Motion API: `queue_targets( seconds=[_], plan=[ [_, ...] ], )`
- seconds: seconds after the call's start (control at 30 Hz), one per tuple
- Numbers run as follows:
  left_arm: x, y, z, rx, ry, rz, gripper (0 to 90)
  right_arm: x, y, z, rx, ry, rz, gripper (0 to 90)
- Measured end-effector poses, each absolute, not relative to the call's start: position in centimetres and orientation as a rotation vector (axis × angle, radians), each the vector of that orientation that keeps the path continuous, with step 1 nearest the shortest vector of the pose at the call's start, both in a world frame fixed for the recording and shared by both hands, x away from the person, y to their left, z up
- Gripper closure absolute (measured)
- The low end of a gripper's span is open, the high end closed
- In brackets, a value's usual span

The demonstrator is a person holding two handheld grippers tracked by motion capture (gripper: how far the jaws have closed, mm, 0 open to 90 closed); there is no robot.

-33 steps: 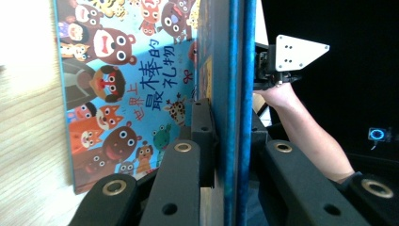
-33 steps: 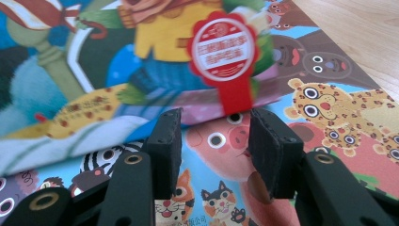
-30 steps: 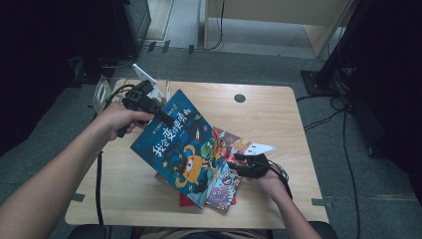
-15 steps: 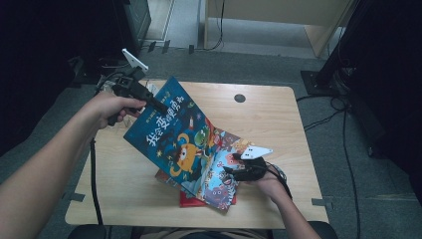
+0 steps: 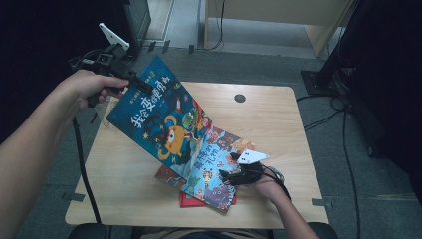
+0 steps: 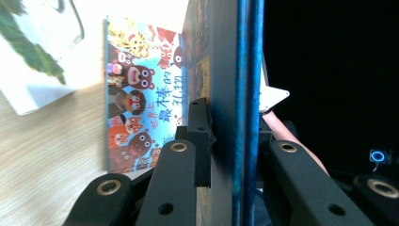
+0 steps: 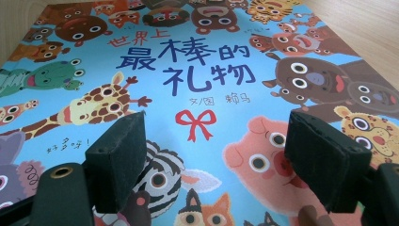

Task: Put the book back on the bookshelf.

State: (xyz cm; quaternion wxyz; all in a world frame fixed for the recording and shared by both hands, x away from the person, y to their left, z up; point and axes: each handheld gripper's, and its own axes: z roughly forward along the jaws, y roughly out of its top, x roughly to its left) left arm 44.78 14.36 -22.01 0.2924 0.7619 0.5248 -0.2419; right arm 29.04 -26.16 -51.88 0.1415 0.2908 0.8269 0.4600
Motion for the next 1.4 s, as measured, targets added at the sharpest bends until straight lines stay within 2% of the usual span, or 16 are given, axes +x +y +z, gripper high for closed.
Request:
queue_targets(
  seconds=[0.47,0.8,1.17,1.4],
  plan=[
    [45.1,19.5,-18.6,1.963,1.449,-0.579,78.9,28.8,-26.2,-51.9,0.842,2.382,1.333,22.6],
    [44.8,25.1,-16.6,1.872,1.505,-0.505,78.6,28.8,-26.2,-51.9,0.843,2.381,1.335,23.3],
    [44.4,31.5,-16.3,1.761,1.589,-0.454,78.2,28.8,-26.2,-51.9,0.851,2.381,1.334,24.0],
    [43.9,34.1,-16.3,1.739,1.624,-0.435,77.9,28.8,-26.2,-51.9,0.851,2.380,1.334,24.3]
  ],
)
